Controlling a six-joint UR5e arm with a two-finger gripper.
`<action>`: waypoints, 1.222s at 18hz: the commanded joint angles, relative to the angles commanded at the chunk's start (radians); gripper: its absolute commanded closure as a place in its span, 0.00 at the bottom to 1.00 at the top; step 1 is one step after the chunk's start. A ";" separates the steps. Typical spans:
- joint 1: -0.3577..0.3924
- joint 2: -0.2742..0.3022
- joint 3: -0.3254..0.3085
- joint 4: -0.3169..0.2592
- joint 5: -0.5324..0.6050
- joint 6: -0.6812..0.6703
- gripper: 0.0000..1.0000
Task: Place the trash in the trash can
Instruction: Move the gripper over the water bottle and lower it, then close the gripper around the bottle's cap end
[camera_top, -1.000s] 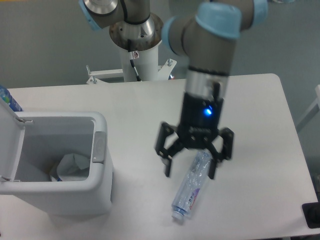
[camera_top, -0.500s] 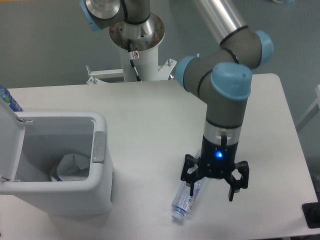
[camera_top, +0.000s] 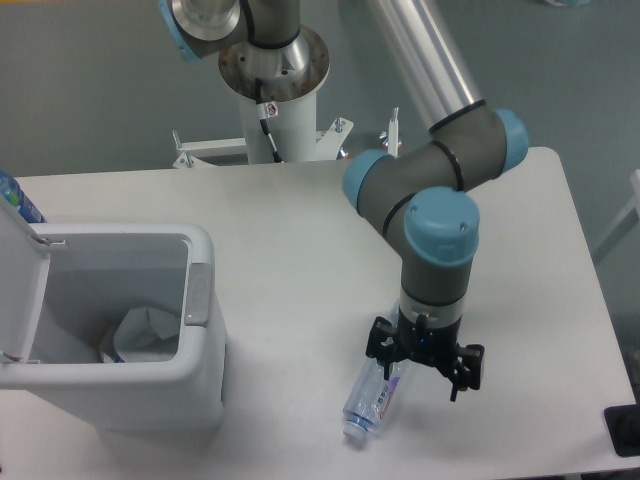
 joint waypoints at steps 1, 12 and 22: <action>-0.002 0.000 -0.003 -0.028 -0.003 0.000 0.00; -0.037 -0.041 -0.028 -0.034 0.000 -0.008 0.00; -0.037 -0.084 -0.021 0.024 0.003 -0.003 0.00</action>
